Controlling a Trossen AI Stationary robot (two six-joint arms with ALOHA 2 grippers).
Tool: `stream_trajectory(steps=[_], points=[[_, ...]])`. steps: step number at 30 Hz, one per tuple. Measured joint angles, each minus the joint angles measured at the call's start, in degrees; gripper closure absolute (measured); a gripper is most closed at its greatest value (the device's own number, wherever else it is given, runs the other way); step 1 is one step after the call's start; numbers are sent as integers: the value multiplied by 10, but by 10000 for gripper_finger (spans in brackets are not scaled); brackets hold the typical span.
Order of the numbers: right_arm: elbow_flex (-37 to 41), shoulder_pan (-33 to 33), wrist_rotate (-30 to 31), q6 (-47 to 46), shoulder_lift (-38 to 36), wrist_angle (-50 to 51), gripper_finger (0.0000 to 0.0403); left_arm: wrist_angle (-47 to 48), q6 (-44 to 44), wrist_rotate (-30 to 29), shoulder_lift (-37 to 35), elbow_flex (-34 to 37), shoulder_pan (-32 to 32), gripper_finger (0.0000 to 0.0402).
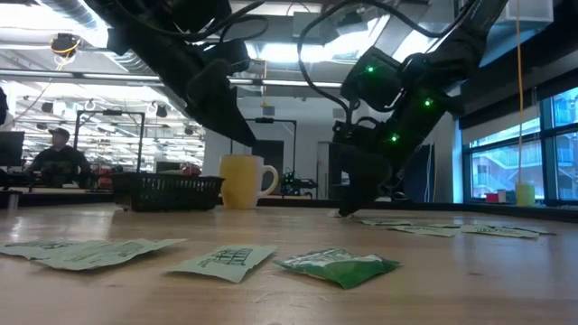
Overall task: Pick and place Stevia / Truvia into bins
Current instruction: Put the green stevia packet into the black bin
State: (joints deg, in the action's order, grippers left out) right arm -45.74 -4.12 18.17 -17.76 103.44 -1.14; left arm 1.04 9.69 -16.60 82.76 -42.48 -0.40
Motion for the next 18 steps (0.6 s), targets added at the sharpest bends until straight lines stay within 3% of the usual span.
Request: stream_trajectory(steps=[8,13,18], points=[[2,4,-15,18,-1,-20,394,0,-2,-2,0,0,0,335],[-14,23,-111,37,-11,-39,390,-34,-54,8,10,1,-5,337],[-43,50,-207,68,-24,-55,394,-87,-154,56,47,1,-25,332]])
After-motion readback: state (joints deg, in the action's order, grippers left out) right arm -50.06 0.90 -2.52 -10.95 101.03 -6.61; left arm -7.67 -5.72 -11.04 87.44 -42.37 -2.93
